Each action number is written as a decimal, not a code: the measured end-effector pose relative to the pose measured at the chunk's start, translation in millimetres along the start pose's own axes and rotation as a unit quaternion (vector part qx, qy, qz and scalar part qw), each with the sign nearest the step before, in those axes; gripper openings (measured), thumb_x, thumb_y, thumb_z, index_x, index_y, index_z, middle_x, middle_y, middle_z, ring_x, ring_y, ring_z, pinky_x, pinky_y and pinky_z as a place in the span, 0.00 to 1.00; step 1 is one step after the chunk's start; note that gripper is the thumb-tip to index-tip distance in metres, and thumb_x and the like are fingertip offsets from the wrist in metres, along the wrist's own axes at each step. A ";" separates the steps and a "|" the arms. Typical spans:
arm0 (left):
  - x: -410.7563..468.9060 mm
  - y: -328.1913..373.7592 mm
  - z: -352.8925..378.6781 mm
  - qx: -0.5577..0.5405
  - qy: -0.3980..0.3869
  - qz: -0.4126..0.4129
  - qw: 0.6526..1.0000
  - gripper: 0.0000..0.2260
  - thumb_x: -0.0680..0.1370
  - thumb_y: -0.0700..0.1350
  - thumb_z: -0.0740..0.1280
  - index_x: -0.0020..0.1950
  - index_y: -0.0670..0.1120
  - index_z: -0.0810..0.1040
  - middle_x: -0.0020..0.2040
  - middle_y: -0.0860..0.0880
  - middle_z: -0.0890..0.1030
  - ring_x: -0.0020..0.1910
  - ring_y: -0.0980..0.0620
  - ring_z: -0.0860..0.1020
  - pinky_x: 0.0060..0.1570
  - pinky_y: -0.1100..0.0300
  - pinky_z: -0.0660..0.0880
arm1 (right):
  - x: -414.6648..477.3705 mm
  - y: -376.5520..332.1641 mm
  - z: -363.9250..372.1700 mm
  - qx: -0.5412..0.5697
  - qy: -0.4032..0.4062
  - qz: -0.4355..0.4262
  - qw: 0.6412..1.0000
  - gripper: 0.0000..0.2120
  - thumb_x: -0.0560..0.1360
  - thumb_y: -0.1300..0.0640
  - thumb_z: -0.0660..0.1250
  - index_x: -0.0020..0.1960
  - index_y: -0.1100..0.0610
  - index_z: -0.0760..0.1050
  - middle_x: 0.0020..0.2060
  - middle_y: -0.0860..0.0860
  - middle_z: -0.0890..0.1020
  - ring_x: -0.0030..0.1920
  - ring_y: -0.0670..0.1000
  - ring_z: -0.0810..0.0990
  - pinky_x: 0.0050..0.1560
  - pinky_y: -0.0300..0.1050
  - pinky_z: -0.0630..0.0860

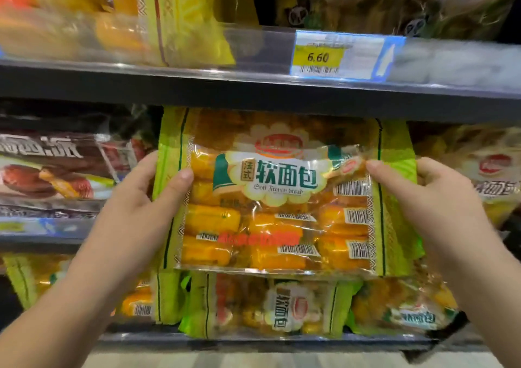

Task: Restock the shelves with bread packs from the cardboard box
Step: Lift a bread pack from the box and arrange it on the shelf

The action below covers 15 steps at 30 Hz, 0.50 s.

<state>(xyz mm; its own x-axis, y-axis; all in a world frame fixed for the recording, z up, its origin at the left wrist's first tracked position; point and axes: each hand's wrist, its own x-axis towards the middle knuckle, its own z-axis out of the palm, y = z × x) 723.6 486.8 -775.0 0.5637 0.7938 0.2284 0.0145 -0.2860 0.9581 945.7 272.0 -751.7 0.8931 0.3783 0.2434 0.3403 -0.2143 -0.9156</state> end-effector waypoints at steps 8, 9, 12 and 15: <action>31.1 5.5 19.9 0.124 0.091 -0.001 0.988 0.08 0.83 0.57 0.65 0.55 0.55 0.79 0.47 0.55 0.84 0.46 0.53 0.82 0.43 0.55 0.77 | 35.5 -8.6 11.3 -0.004 0.018 0.036 0.999 0.17 0.75 0.46 0.75 0.39 0.54 0.71 0.34 0.51 0.74 0.34 0.51 0.71 0.34 0.45 0.66; 32.8 6.8 22.3 0.130 0.092 -0.003 0.987 0.08 0.83 0.58 0.66 0.55 0.55 0.79 0.48 0.52 0.85 0.48 0.49 0.83 0.48 0.50 0.80 | 38.1 -6.8 12.0 0.011 0.016 0.042 0.999 0.17 0.74 0.46 0.76 0.39 0.54 0.72 0.35 0.50 0.75 0.35 0.51 0.73 0.35 0.45 0.67; 42.6 9.0 31.7 0.142 0.084 -0.022 0.986 0.15 0.83 0.57 0.67 0.59 0.46 0.79 0.46 0.45 0.83 0.46 0.44 0.81 0.49 0.51 0.79 | 49.6 -6.5 13.2 0.029 0.023 0.072 0.997 0.19 0.74 0.44 0.76 0.43 0.57 0.73 0.36 0.49 0.74 0.37 0.51 0.73 0.40 0.45 0.68; 56.3 13.0 44.7 0.108 0.095 -0.066 0.987 0.12 0.84 0.51 0.67 0.56 0.43 0.72 0.37 0.48 0.73 0.35 0.51 0.70 0.33 0.56 0.62 | 67.4 -10.4 17.4 0.016 0.015 0.112 0.993 0.28 0.77 0.42 0.72 0.68 0.57 0.71 0.54 0.53 0.78 0.60 0.59 0.75 0.57 0.46 0.66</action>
<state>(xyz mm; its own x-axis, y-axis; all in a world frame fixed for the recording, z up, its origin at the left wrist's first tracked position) 792.4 503.8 -757.3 0.3795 0.9126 0.1521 0.2648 -0.2647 0.9273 997.2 315.4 -731.4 0.9539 0.2973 0.0412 0.1228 -0.2613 -0.9574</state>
